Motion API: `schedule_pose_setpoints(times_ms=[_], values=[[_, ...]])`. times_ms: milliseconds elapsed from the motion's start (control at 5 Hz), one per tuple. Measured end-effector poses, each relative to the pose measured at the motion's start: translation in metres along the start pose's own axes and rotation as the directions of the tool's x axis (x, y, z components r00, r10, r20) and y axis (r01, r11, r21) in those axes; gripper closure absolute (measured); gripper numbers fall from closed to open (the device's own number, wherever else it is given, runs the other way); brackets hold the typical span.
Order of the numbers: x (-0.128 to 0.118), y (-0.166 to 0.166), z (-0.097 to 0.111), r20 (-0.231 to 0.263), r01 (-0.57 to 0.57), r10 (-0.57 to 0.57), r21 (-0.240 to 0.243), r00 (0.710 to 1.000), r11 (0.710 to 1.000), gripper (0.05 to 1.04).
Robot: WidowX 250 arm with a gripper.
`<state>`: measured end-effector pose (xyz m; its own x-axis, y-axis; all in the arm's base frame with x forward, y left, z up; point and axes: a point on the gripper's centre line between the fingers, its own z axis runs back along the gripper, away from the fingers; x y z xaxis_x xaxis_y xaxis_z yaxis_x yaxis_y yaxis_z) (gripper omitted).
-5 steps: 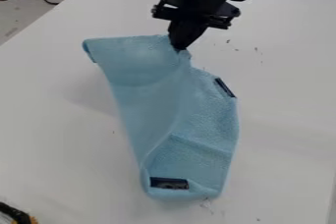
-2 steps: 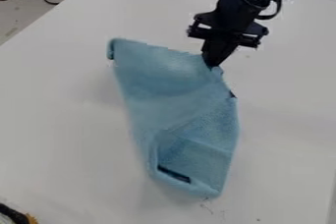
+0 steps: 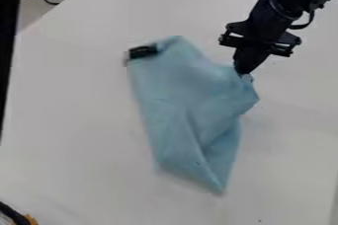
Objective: Fold the cloth from bottom right to top left
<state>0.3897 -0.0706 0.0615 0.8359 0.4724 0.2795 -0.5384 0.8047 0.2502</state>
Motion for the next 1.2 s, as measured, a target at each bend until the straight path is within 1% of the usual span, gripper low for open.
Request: schedule_pose_setpoints(times_ms=[200, 400, 600, 800, 1000, 1200], values=[[-0.001, -0.002, -0.001, -0.003, -0.010, 0.010, -0.008, 1.000, 1.000, 1.004], [-0.008, -0.004, -0.009, -0.020, -0.065, 0.065, -0.027, 0.998, 0.998, 0.849], [-0.015, -0.004, -0.015, -0.047, -0.100, 0.099, -0.031, 0.994, 0.994, 0.588], [-0.015, -0.004, -0.018, -0.045, -0.118, 0.116, -0.044, 0.992, 0.992, 0.282], [-0.014, -0.004, -0.019, -0.045, -0.128, 0.126, -0.045, 0.991, 0.991, 0.081], [-0.018, -0.005, -0.019, -0.046, -0.136, 0.133, -0.076, 0.990, 0.988, 0.079]])
